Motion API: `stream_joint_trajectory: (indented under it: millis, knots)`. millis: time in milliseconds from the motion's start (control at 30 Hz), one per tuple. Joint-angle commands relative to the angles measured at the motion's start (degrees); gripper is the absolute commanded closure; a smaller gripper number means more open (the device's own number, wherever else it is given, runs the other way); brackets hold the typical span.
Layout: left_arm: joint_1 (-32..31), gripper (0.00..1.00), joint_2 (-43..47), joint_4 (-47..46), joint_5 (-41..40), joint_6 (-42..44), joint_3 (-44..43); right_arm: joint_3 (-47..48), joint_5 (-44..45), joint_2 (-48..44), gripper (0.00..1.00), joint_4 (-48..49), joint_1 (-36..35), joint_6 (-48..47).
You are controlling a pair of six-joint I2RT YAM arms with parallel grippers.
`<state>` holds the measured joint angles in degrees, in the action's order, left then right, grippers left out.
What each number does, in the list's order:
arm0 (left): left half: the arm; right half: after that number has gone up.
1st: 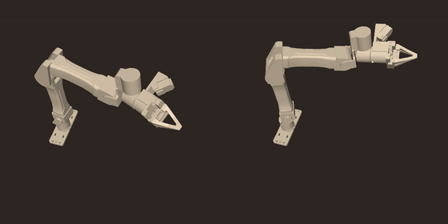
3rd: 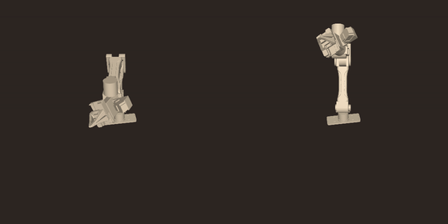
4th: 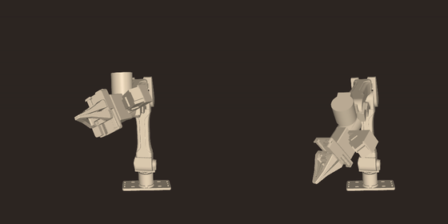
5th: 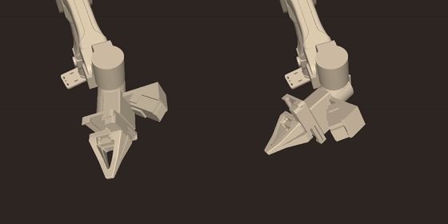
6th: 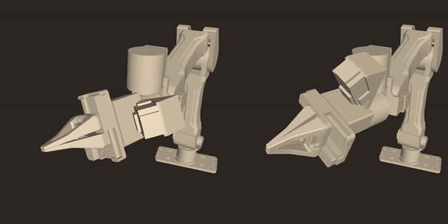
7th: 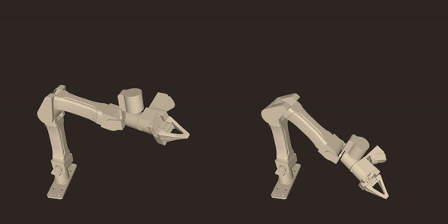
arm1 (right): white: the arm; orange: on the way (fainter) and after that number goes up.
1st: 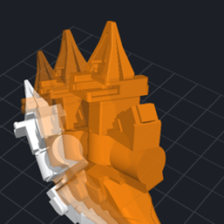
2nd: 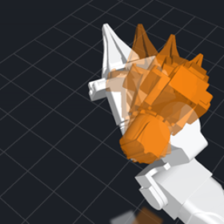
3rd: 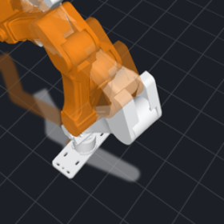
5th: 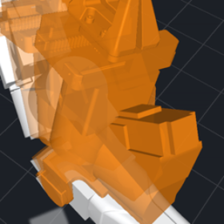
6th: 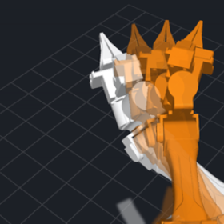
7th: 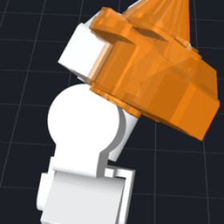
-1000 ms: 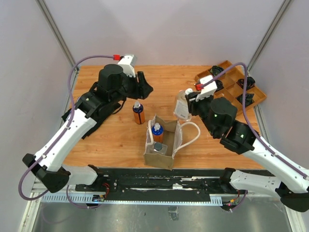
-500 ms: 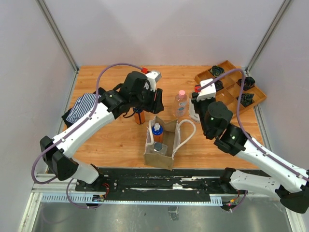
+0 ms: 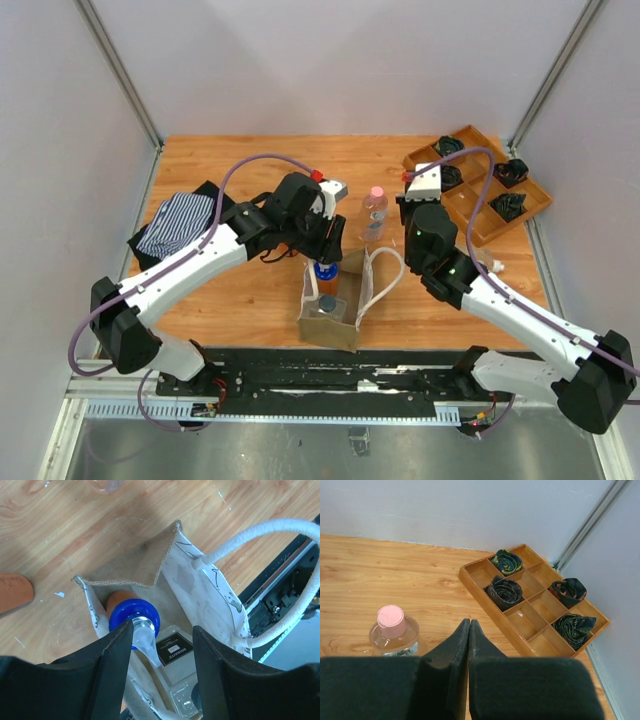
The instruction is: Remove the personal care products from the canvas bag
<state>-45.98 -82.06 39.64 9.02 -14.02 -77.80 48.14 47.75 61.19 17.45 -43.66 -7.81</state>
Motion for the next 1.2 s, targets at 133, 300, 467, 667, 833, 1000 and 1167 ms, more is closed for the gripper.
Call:
stream_joint_trajectory:
  millis: [133, 300, 467, 667, 833, 1000, 1167]
  knots:
    - [-2.1, 0.48, 0.8, 2.1, 2.7, 0.6, -0.1, 2.3, -0.4, 1.5, 0.97, -7.0, 5.3, 9.0]
    - [-4.3, 0.5, 0.1, 4.9, 1.7, 1.3, 0.2, 6.1, -3.8, 1.0, 0.97, -26.0, 13.1, 22.1]
    - [-4.8, 0.49, 0.4, 7.2, -0.8, 0.8, 1.3, 6.0, -5.5, -3.6, 0.43, -39.8, 22.1, 34.9]
    - [-4.8, 0.48, 0.7, 8.3, -4.0, 0.2, 2.2, 2.5, -24.4, -5.2, 0.03, -45.6, 41.6, 43.4]
    - [-4.8, 0.49, 0.7, 8.0, -3.7, 0.0, 3.2, 0.2, -43.4, 2.2, 0.02, -44.6, 53.6, 45.6]
    - [-4.8, 0.49, 0.8, 7.8, -4.0, -0.1, 3.7, -2.1, -47.4, 9.1, 0.04, -41.7, 56.4, 47.9]
    - [-4.8, 0.5, 1.1, 7.8, -4.2, -0.4, 4.0, -4.5, -48.2, 12.8, 0.08, -39.8, 59.1, 50.1]
